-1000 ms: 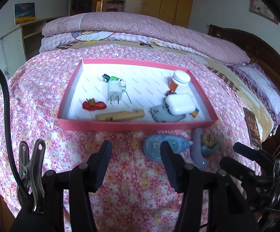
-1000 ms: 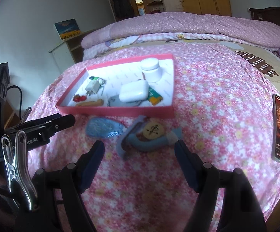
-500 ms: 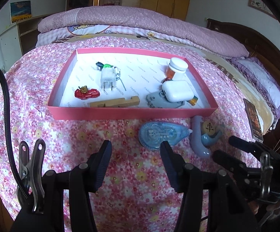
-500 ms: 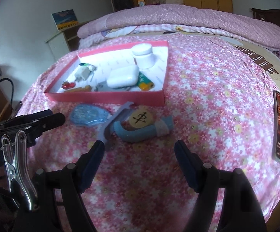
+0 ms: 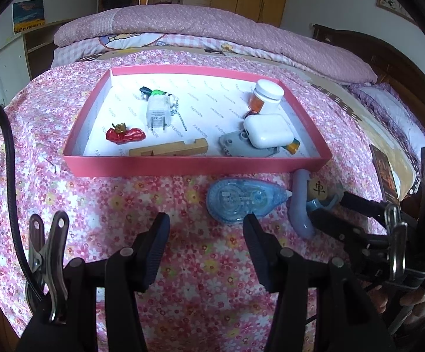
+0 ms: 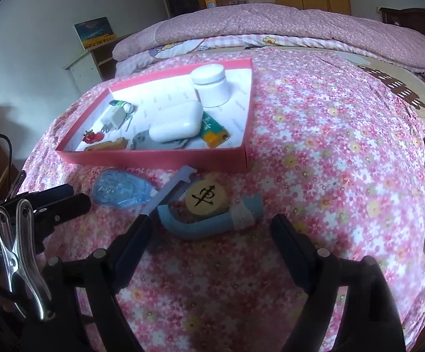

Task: Organize rigid objects
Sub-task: 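Close the left gripper on the blue correction tape while the right gripper grasps the blue tube, then carry the correction tape with the left gripper while the right gripper carries the blue tube over the box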

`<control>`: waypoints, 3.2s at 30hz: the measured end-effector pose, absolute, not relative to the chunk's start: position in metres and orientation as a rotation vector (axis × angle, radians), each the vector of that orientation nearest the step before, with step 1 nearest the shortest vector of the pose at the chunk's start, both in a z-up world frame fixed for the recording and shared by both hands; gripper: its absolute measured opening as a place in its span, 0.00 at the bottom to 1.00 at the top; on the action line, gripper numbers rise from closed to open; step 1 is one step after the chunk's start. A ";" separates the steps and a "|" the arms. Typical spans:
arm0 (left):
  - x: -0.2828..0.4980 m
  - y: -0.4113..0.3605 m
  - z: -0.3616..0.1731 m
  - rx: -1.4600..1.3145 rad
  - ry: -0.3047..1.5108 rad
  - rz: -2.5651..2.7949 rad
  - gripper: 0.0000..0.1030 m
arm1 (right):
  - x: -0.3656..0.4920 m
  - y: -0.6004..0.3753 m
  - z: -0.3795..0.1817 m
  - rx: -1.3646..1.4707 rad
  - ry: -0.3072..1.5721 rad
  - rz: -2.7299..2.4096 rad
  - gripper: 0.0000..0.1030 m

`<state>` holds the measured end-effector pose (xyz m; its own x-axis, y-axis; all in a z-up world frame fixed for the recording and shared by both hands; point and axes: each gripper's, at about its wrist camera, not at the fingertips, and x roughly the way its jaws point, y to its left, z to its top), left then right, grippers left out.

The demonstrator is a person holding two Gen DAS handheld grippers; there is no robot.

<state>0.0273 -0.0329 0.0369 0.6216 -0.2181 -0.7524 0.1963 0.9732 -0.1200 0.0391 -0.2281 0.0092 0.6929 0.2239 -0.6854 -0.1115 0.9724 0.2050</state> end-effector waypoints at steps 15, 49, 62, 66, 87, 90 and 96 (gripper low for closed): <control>0.029 -0.036 0.034 -0.025 0.876 -0.245 0.54 | 0.044 -0.225 0.007 0.094 0.780 0.117 0.73; 0.060 -0.100 0.012 0.094 0.826 -0.215 0.88 | 0.027 -0.244 0.006 0.158 0.756 0.134 0.51; 0.049 -0.084 0.015 0.073 0.817 -0.200 0.86 | 0.025 -0.241 0.005 0.155 0.742 0.135 0.62; 0.045 -0.071 0.014 0.065 0.818 -0.181 0.86 | 0.028 -0.236 0.008 0.134 0.736 0.119 0.74; 0.039 -0.051 0.015 0.014 0.797 -0.192 0.86 | 0.056 -0.228 0.005 0.093 0.746 0.050 0.72; 0.038 -0.050 0.016 0.013 0.796 -0.192 0.86 | 0.055 -0.230 0.006 0.105 0.744 0.055 0.72; 0.033 -0.049 0.021 0.015 0.781 -0.196 0.86 | 0.044 -0.233 0.008 0.139 0.746 0.068 0.71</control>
